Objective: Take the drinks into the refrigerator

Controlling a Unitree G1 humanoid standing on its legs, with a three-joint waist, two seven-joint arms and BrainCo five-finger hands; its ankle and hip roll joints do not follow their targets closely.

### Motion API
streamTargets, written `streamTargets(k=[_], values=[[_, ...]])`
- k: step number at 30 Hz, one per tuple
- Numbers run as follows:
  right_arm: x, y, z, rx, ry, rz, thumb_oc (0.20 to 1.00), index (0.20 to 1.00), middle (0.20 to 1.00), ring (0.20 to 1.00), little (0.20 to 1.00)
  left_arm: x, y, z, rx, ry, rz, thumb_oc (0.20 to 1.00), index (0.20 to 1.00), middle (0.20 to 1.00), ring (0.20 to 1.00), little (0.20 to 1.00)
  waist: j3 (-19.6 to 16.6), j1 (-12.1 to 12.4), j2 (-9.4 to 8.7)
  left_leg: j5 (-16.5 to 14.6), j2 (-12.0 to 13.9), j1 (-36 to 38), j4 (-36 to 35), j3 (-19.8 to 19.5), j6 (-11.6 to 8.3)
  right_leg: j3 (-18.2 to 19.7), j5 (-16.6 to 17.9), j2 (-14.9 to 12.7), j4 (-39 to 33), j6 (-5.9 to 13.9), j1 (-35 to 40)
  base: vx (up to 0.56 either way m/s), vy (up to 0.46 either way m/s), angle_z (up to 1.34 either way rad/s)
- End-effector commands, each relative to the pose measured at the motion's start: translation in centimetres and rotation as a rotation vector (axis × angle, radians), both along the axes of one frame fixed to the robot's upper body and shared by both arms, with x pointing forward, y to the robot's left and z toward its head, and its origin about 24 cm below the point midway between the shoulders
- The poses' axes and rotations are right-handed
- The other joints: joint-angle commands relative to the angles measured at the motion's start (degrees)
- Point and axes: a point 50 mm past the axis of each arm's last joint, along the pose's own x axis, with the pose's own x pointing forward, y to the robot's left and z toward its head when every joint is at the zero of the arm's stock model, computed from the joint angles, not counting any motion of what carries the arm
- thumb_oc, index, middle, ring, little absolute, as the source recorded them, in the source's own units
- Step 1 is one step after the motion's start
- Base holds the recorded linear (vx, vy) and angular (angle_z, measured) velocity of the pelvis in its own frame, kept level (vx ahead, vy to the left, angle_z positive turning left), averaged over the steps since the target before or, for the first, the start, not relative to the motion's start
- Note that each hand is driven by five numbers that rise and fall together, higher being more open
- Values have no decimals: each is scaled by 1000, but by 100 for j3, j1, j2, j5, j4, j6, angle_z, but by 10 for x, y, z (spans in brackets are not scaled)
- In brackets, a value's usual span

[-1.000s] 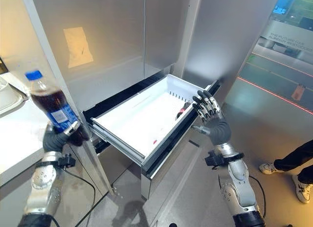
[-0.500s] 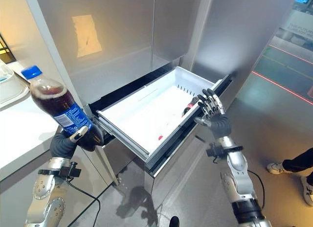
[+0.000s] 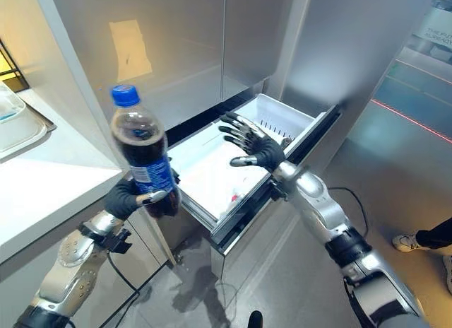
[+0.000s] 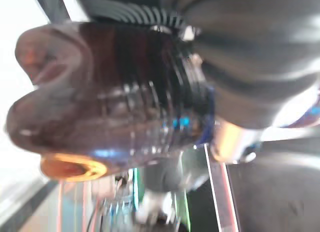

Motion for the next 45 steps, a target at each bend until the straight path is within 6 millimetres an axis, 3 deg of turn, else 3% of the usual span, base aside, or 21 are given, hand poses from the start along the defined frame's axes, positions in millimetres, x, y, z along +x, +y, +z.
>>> streamTargets(k=[1,15,28,45], values=[[2,13,32,38,-88,70,1000,1000,1000,1000,1000,-1,-20,54,-47,-268,-121,200,200,200,200,200,-158,61,102,-149,-490,-236,8,-205,558,-256,-798,23,602,129,421,0,0,0],[-16,53,28,22,-74,266,1000,1000,1000,1000,1000,0,-33,41,5,-200,-188,200,200,200,200,200,-154,53,119,-168,-485,-214,8,-188,573,-240,-801,15,572,142,454,0,0,0],[-33,63,23,18,-35,407,1000,1000,1000,1000,1000,0,-36,36,46,-184,-215,200,200,200,200,200,-157,45,126,-174,-481,-217,8,-191,576,-248,-817,23,574,148,458,0,0,0],[-56,91,24,60,-2,587,1000,1000,1000,1000,1000,1,-37,26,106,-170,-199,200,200,200,200,200,-155,63,153,-177,-479,-206,8,-189,580,-235,-833,21,574,143,468,0,0,0]])
